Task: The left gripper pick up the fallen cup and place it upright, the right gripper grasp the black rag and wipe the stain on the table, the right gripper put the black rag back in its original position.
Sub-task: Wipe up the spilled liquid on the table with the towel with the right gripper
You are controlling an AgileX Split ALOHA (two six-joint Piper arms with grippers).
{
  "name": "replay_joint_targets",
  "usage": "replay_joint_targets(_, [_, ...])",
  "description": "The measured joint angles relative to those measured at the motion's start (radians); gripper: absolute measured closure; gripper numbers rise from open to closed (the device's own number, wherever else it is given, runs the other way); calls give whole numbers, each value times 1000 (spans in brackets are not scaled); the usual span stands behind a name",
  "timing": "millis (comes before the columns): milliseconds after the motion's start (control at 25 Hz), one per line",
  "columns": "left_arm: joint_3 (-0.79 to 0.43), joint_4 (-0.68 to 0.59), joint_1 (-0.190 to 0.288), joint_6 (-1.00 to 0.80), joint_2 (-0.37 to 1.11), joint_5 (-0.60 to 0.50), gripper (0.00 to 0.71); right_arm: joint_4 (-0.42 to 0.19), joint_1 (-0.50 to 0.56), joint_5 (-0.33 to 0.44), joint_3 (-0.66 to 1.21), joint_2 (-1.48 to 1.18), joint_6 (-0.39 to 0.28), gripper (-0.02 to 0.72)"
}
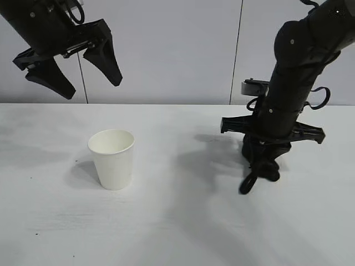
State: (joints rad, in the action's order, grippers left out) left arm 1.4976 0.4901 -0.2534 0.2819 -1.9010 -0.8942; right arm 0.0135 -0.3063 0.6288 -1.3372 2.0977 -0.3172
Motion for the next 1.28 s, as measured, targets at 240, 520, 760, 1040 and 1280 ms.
replay_joint_targets(240, [0, 0, 0, 0, 0, 0, 16, 85, -132, -12, 0, 0, 31, 589])
replay_joint_targets(520, [0, 0, 0, 0, 0, 0, 16, 19, -67, -14, 0, 0, 13, 589])
replay_joint_targets(760, [0, 0, 0, 0, 0, 0, 16, -68, 51, 27, 0, 0, 0, 589])
replay_joint_targets(1040, [0, 0, 0, 0, 0, 0, 16, -97, 151, 69, -1, -3, 14, 589])
replay_joint_targets(1280, [0, 0, 0, 0, 0, 1, 16, -78, 146, 73, -2, -3, 42, 590])
